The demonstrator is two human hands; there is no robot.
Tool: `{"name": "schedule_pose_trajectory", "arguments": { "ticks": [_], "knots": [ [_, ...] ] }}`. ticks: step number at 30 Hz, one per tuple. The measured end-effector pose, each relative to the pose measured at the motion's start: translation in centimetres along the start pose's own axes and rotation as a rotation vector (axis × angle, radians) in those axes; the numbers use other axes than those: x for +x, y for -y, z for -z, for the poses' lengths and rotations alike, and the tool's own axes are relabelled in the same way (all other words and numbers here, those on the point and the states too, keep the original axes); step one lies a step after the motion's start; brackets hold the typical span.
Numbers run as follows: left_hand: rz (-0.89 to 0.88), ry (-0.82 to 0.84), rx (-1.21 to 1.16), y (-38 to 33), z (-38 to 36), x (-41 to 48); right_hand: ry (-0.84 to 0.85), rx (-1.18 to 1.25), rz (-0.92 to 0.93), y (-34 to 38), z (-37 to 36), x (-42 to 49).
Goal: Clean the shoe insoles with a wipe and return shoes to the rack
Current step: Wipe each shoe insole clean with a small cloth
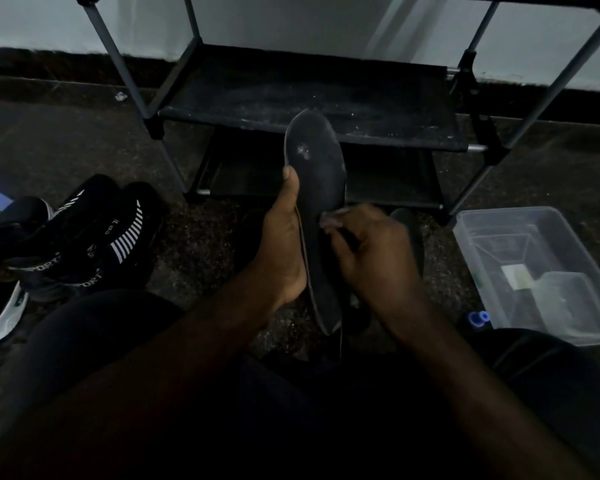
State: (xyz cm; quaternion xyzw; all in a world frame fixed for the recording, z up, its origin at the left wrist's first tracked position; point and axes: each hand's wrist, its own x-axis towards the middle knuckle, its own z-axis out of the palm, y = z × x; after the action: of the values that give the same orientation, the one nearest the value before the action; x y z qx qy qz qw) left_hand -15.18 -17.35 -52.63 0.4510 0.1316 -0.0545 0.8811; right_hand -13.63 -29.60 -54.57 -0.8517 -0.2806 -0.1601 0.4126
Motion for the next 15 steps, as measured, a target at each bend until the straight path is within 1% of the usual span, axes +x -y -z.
{"name": "schedule_pose_trajectory", "arguments": {
  "ticks": [2,3,4,7,9,12,15],
  "knots": [
    [0.013,0.026,0.014,0.1,-0.3,0.1,-0.093,-0.007,-0.085,-0.7,0.4,0.4],
    [0.016,0.026,0.017,0.2,-0.4,0.1,-0.105,-0.009,-0.096,-0.6,0.4,0.3],
    [0.015,0.011,0.014,0.3,-0.3,0.0,-0.087,-0.002,-0.08,-0.1,0.1,0.0],
    [0.029,-0.063,-0.018,-0.4,0.1,0.1,0.052,0.089,0.017,1.7,-0.6,-1.0],
    [0.026,-0.084,-0.049,-0.6,0.3,0.1,0.092,0.101,0.066,1.7,-0.6,-0.8],
    [-0.001,-0.045,-0.114,-0.7,0.2,0.0,0.015,0.001,0.037,0.4,-0.3,-0.1],
    [0.011,-0.015,-0.138,-0.7,-0.1,-0.1,-0.056,0.008,-0.021,-0.3,0.2,-0.1]
  ]
}}
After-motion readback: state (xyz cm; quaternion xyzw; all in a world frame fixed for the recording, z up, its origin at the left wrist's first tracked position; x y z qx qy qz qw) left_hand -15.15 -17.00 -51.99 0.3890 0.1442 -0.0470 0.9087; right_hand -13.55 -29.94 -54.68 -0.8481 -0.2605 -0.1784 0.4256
